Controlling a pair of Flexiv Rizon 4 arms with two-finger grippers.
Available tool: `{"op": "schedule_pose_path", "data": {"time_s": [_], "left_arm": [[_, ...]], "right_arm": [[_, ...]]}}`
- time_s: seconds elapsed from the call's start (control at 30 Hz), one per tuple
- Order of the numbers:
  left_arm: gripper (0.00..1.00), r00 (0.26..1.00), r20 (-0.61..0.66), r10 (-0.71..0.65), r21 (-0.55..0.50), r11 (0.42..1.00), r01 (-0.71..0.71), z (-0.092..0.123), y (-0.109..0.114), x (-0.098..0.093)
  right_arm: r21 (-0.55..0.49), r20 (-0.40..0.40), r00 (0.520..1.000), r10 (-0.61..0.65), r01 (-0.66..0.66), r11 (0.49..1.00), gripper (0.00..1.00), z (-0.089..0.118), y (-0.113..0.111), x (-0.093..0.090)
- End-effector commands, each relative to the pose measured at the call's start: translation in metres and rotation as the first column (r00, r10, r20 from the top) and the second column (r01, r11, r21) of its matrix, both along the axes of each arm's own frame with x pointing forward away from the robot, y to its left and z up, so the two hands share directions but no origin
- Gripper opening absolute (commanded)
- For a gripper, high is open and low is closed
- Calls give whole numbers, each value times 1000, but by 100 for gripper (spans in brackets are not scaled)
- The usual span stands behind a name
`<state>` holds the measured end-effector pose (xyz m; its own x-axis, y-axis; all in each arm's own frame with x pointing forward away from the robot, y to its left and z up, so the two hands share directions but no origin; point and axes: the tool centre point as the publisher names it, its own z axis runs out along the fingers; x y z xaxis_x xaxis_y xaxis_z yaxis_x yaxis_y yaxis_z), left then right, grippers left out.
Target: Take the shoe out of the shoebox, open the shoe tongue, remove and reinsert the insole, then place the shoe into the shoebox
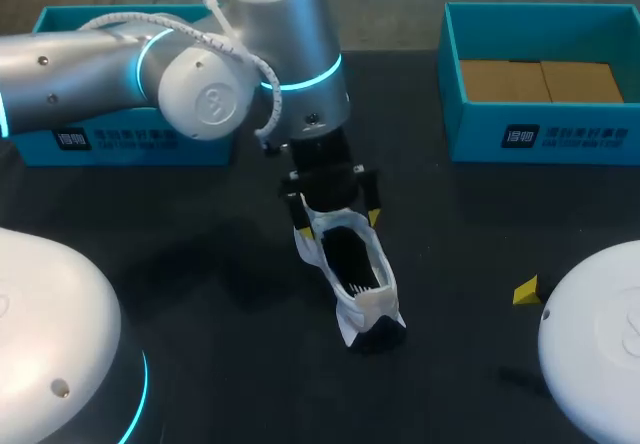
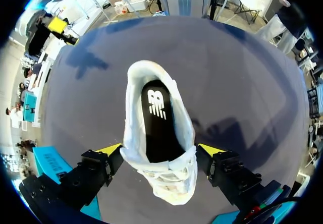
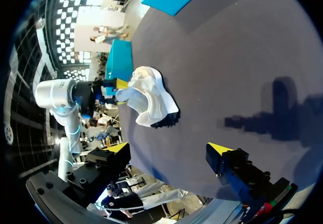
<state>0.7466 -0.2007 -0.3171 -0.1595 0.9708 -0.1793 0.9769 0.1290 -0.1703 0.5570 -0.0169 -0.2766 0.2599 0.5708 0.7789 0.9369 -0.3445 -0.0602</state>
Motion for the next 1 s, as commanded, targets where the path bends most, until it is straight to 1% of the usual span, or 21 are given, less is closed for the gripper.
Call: {"op": "schedule_pose_path", "data": {"time_s": [0.03, 0.13, 0.23, 0.4, 0.43, 0.53, 0.57, 0.6, 0.63, 0.7, 0.73, 0.8, 0.87, 1.0], "left_arm": [[96, 1000, 7, -9, -18, 1000, 9, 13, 12, -7], [95, 1000, 19, -12, -28, 1000, 12, 20, 15, -6], [92, 1000, 27, -4, -33, 999, 4, 24, 17, 0], [91, 999, 22, 34, -30, 999, -33, 22, 19, 12], [89, 999, 20, 45, -34, 998, -44, 22, 19, 14], [75, 998, 25, 50, -28, 998, -50, 21, 17, 19], [74, 998, 25, 51, -28, 998, -50, 21, 17, 19], [62, 998, 26, 55, -28, 998, -55, 20, 14, 22], [46, 998, 24, 60, -31, 998, -59, 20, 12, 24], [44, 998, 24, 60, -31, 998, -60, 19, 11, 24], [37, 997, 21, 68, -25, 997, -68, 16, 7, 28], [35, 998, 19, 66, -17, 998, -65, 13, 3, 29], [28, 998, 15, 59, -9, 998, -59, 11, 0, 28], [30, 999, 5, 54, -2, 999, -54, 5, -4, 27]], "right_arm": [[-3, 2, 1000, -4, 4, 1000, 100, 1, 1, -2], [-3, 2, 1000, -4, 4, 1000, 100, 1, 1, -2], [-3, 2, 1000, -4, 4, 1000, 100, 1, 1, -2], [-3, 2, 1000, -4, 4, 1000, 100, 1, 1, -2], [-3, 2, 1000, -4, 4, 1000, 100, 1, 1, -2], [-3, 2, 1000, -4, 4, 1000, 100, 1, 1, -2], [-3, 2, 1000, -4, 4, 1000, 100, 1, 1, -2], [-3, 2, 1000, -4, 4, 1000, 100, 1, 1, -2], [-3, 2, 1000, -4, 4, 1000, 100, 1, 1, -2], [-3, 2, 1000, -4, 4, 1000, 100, 1, 1, -2], [-3, 2, 1000, -4, 4, 1000, 100, 1, 1, -2], [-3, 2, 1000, -4, 4, 1000, 100, 1, 1, -2], [-3, 2, 1000, -4, 4, 1000, 100, 1, 1, -2], [-3, 2, 1000, -4, 4, 1000, 100, 1, 1, -2]]}}
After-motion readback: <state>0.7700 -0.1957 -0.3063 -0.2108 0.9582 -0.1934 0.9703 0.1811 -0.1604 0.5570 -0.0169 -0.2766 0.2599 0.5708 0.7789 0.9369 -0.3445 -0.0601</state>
